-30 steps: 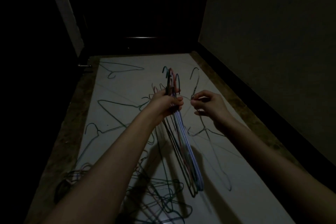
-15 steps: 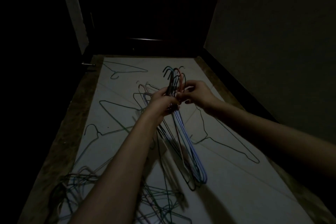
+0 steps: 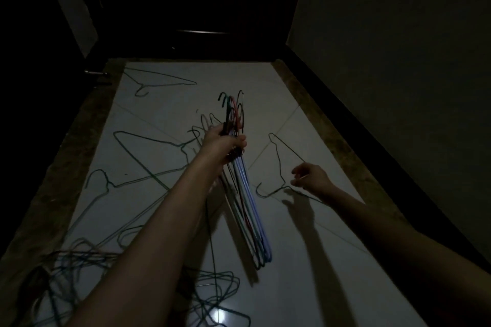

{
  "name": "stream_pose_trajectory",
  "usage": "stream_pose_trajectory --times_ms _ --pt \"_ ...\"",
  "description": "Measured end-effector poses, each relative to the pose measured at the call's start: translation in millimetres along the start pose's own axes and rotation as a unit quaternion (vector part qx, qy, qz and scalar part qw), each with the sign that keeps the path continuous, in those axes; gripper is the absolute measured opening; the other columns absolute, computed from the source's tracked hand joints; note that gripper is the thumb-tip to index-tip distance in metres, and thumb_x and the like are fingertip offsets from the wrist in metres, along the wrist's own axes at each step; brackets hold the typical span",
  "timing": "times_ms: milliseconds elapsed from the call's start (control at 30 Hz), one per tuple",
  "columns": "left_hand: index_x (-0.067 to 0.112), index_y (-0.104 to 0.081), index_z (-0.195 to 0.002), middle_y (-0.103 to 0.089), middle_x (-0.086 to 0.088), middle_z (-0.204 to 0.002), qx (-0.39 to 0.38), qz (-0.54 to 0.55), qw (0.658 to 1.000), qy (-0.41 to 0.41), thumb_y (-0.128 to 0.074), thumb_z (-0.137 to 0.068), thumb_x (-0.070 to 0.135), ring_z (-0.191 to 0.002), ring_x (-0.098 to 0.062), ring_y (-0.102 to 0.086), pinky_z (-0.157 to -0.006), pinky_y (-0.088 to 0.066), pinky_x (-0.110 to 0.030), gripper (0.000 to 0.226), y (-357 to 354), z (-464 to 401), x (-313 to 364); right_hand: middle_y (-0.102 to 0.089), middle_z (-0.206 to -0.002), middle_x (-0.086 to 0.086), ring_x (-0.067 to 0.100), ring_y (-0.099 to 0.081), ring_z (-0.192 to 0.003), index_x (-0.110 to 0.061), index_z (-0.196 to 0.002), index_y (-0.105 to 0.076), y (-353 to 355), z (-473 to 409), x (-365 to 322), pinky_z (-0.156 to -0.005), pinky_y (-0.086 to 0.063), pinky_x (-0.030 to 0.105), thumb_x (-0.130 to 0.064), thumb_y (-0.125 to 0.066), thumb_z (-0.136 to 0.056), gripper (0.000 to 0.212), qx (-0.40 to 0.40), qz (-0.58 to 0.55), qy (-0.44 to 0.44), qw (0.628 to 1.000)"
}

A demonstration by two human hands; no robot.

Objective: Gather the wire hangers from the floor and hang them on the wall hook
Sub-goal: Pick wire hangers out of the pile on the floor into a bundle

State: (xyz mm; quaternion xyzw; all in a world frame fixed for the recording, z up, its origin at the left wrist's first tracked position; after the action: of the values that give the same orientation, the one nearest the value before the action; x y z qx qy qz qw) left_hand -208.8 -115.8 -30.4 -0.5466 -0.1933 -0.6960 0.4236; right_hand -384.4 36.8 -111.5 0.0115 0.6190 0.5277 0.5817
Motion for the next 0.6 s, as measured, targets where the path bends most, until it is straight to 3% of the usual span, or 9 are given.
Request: stream_pose_trajectory --times_ms 100,167,233,300,500,600 --pt "0.007 -0.059 -0.116 -0.064 -0.004 -0.086 0.011 0.011 1.000 0.004 -0.054 -0.084 -0.013 -0.079 -0.014 -0.062 -0.078 -0.052 -0.030 0.038 -4 -9 -10 -0.055 -0.100 0.004 0.016 -0.052 -0.093 -0.003 -0.111 -0.062 -12 -17 37 -0.074 -0.042 0.021 -0.005 -0.072 -0.078 0.035 -0.009 0.043 -0.005 0.999" --pt "0.007 -0.060 -0.112 -0.063 -0.005 -0.085 0.015 0.016 1.000 0.008 -0.055 -0.083 -0.015 -0.080 -0.014 -0.062 -0.082 -0.051 -0.033 0.037 -5 -12 -15 -0.056 -0.103 0.005 0.016 -0.053 -0.094 -0.001 -0.114 -0.061 -19 -26 58 -0.069 -0.046 0.012 -0.004 -0.069 -0.081 0.035 -0.008 0.038 -0.020 0.999" --pt "0.010 -0.061 -0.105 -0.063 -0.005 -0.086 0.015 0.015 1.000 0.011 -0.056 -0.082 -0.015 -0.080 -0.014 -0.062 -0.083 -0.051 -0.032 0.034 -5 -14 -19 -0.063 -0.111 0.011 0.024 -0.060 -0.099 0.001 -0.115 -0.061 -27 -34 73 -0.084 -0.052 0.022 -0.002 -0.070 -0.079 0.037 -0.007 0.024 -0.042 0.999" --pt "0.012 -0.060 -0.100 -0.063 -0.005 -0.087 0.012 0.007 1.000 0.010 -0.057 -0.082 -0.015 -0.080 -0.013 -0.062 -0.081 -0.052 -0.030 0.033 -4 -16 -21 -0.063 -0.115 0.013 0.026 -0.060 -0.108 -0.001 -0.114 -0.063 -31 -41 82 -0.099 -0.046 0.032 -0.007 -0.075 -0.075 0.040 -0.001 0.045 -0.044 0.998" --pt "0.014 -0.060 -0.105 -0.064 -0.003 -0.091 0.012 -0.013 1.000 0.010 -0.058 -0.083 -0.013 -0.083 -0.011 -0.062 -0.081 -0.053 -0.029 0.035 -4 -23 -27 -0.064 -0.105 0.010 0.030 -0.056 -0.105 -0.021 -0.080 -0.069 -47 -73 116 -0.094 -0.047 0.042 -0.026 -0.081 -0.069 0.017 0.044 0.081 -0.066 0.994" --pt "0.012 -0.061 -0.106 -0.064 -0.004 -0.089 0.014 -0.008 1.000 0.005 -0.058 -0.082 -0.013 -0.081 -0.012 -0.062 -0.079 -0.053 -0.028 0.035 -3 -24 -28 -0.066 -0.096 0.011 0.031 -0.060 -0.097 -0.024 -0.059 -0.064 -53 -79 127 -0.091 -0.049 0.044 -0.025 -0.082 -0.067 0.020 0.057 0.059 -0.073 0.994"
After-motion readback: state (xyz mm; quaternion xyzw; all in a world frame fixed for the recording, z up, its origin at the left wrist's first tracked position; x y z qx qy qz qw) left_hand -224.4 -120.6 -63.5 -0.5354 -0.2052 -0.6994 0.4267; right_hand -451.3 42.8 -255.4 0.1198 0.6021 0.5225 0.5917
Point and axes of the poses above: each hand's wrist, its own z-axis away from the middle knuckle, its own y-axis out of the back of the hand, x = y × z, the point moved 2 cm from there along -z, towards the middle knuckle
